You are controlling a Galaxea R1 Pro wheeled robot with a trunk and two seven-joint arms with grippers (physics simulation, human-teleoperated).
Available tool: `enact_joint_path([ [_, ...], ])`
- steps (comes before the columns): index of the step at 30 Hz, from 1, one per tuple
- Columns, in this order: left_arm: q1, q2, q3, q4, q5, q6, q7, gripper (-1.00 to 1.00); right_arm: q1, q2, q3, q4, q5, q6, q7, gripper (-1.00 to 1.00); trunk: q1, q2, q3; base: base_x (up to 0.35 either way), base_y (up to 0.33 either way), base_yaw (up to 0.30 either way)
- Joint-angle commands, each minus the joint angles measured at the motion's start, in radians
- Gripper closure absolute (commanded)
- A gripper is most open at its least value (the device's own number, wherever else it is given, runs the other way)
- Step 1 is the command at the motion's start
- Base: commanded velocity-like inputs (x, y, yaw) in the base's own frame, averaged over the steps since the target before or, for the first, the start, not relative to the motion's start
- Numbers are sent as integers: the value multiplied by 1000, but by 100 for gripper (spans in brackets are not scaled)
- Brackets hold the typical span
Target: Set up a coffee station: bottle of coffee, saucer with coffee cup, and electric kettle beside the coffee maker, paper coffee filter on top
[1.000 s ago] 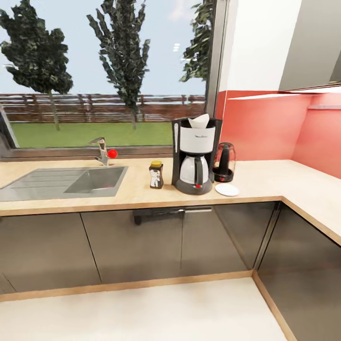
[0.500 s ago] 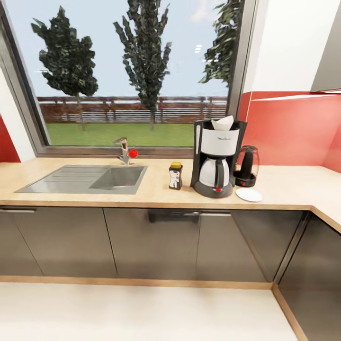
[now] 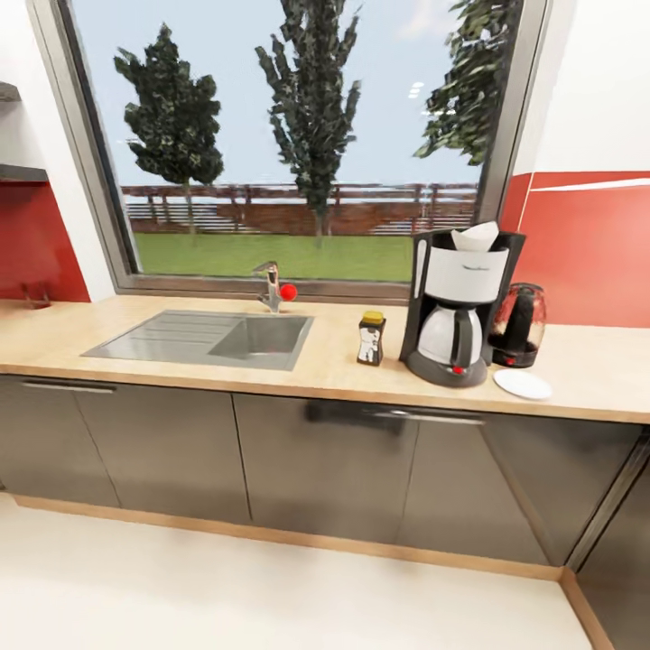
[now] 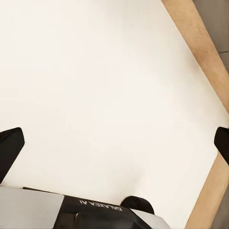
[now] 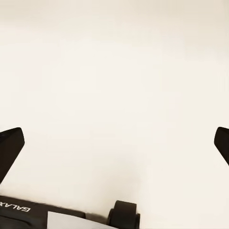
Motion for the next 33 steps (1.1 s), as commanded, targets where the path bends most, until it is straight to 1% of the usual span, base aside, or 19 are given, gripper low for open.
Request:
enact_joint_path([
  [1, -1, 0, 2, 0, 6, 10, -2, -100, -1, 0, -9, 0, 10, -4, 4, -100, 0, -1, -1, 125, 96, 154],
  [19, -1, 0, 2, 0, 6, 10, 1, -100, -1, 2, -9, 0, 10, -4, 2, -100, 0, -1, -1, 9, 7, 265],
  [22, -1, 0, 2, 0, 6, 10, 1, -100, -1, 1, -7, 0, 10, -4, 2, -100, 0, -1, -1, 16, 0, 159],
  [23, -1, 0, 2, 0, 6, 10, 1, -100, -1, 1, -5, 0, 10, -4, 2, -100, 0, -1, -1, 66, 0, 91],
  [26, -1, 0, 2, 0, 6, 10, 1, -100, -1, 1, 21, 0, 10, -4, 3, -100, 0, -1, -1, 168, 55, 74],
  [29, -1, 0, 2, 0, 6, 10, 1, -100, -1, 2, 36, 0, 10, -5, -1, -100, 0, -1, -1, 235, 105, 169],
  [33, -1, 0, 2, 0, 6, 10, 1, -100, -1, 3, 43, 1, 10, -4, -24, -100, 0, -1, -1, 156, 72, 232],
])
